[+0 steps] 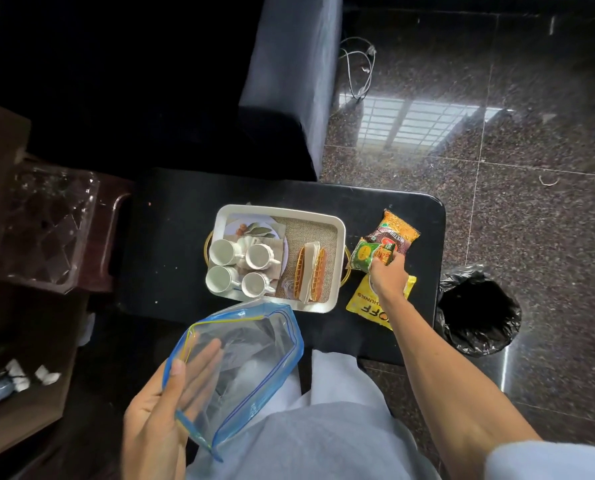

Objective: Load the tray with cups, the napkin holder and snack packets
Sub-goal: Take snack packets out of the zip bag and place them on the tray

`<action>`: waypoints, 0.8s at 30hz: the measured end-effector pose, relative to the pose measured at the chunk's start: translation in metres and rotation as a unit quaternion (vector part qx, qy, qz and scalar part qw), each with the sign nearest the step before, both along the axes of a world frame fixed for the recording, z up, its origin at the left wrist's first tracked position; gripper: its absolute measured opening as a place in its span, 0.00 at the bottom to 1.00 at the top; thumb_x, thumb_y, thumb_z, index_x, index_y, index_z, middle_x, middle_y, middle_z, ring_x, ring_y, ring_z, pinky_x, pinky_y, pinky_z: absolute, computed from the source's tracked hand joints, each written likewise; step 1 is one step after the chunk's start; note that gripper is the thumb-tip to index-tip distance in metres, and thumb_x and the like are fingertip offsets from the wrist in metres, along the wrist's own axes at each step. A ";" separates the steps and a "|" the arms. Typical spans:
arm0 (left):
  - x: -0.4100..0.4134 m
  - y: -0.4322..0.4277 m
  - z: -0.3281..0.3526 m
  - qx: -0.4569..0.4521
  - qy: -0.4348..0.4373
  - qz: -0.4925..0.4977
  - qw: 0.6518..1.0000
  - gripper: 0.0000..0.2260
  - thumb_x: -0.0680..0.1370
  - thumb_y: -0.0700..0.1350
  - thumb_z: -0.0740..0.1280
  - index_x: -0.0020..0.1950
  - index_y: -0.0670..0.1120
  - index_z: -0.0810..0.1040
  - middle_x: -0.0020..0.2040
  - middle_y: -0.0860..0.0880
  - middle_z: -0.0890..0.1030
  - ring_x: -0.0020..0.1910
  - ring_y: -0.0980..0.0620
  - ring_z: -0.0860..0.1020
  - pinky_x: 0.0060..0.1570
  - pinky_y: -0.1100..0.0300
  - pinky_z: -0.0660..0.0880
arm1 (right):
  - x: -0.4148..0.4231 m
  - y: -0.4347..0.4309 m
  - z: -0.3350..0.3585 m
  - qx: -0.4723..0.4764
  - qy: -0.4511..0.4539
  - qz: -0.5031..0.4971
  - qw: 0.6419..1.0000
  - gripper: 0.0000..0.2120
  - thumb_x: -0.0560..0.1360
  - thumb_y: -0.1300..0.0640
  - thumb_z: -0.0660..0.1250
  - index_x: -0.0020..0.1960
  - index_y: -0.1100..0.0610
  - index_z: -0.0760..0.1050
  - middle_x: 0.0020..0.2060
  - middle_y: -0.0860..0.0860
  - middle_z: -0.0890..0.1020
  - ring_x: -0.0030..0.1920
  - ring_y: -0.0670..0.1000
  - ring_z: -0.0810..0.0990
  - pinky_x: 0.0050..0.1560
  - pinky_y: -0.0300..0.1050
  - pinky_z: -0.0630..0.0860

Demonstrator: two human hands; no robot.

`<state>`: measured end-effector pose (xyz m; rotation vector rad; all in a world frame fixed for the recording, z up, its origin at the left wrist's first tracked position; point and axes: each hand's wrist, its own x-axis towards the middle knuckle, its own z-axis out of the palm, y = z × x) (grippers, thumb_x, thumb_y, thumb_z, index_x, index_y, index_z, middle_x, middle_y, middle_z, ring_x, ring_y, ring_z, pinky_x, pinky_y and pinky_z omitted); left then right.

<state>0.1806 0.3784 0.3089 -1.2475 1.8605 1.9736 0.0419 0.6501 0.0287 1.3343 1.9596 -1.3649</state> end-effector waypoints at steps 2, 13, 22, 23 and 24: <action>-0.002 0.001 -0.001 0.001 -0.003 0.003 1.000 0.18 0.78 0.50 0.60 0.64 0.47 0.80 0.57 0.42 0.86 0.58 0.45 0.85 0.57 0.49 0.79 | 0.002 0.002 -0.003 0.007 -0.012 -0.006 1.000 0.29 0.79 0.57 0.61 0.78 0.55 0.58 0.65 0.58 0.77 0.63 0.60 0.77 0.62 0.55 0.74; -0.003 0.005 -0.004 0.005 -0.005 -0.009 1.000 0.18 0.78 0.50 0.61 0.64 0.46 0.80 0.58 0.42 0.86 0.58 0.45 0.85 0.58 0.46 0.78 | 0.026 0.014 -0.007 0.008 -0.073 -0.070 0.995 0.24 0.79 0.59 0.60 0.73 0.61 0.63 0.64 0.59 0.75 0.57 0.59 0.76 0.47 0.47 0.69; 0.004 0.003 -0.007 0.006 0.013 -0.038 0.999 0.15 0.79 0.52 0.62 0.60 0.51 0.84 0.59 0.43 0.86 0.60 0.46 0.84 0.60 0.53 0.78 | 0.051 0.024 0.022 -0.014 -0.059 -0.061 0.996 0.19 0.79 0.58 0.59 0.69 0.56 0.68 0.61 0.57 0.77 0.54 0.56 0.79 0.38 0.45 0.73; 0.004 0.002 -0.006 0.006 0.019 -0.044 0.999 0.15 0.79 0.53 0.63 0.61 0.51 0.84 0.59 0.43 0.86 0.61 0.45 0.84 0.60 0.53 0.78 | 0.056 0.023 0.033 0.002 -0.042 -0.035 0.998 0.17 0.80 0.58 0.60 0.69 0.56 0.69 0.61 0.57 0.77 0.54 0.56 0.78 0.41 0.46 0.74; 0.003 0.001 -0.005 0.004 0.026 -0.051 0.998 0.15 0.80 0.53 0.63 0.62 0.52 0.83 0.60 0.43 0.86 0.61 0.45 0.84 0.61 0.53 0.78 | 0.062 0.020 0.044 0.019 -0.009 0.003 1.000 0.15 0.80 0.57 0.60 0.67 0.56 0.71 0.61 0.56 0.78 0.54 0.55 0.78 0.45 0.46 0.74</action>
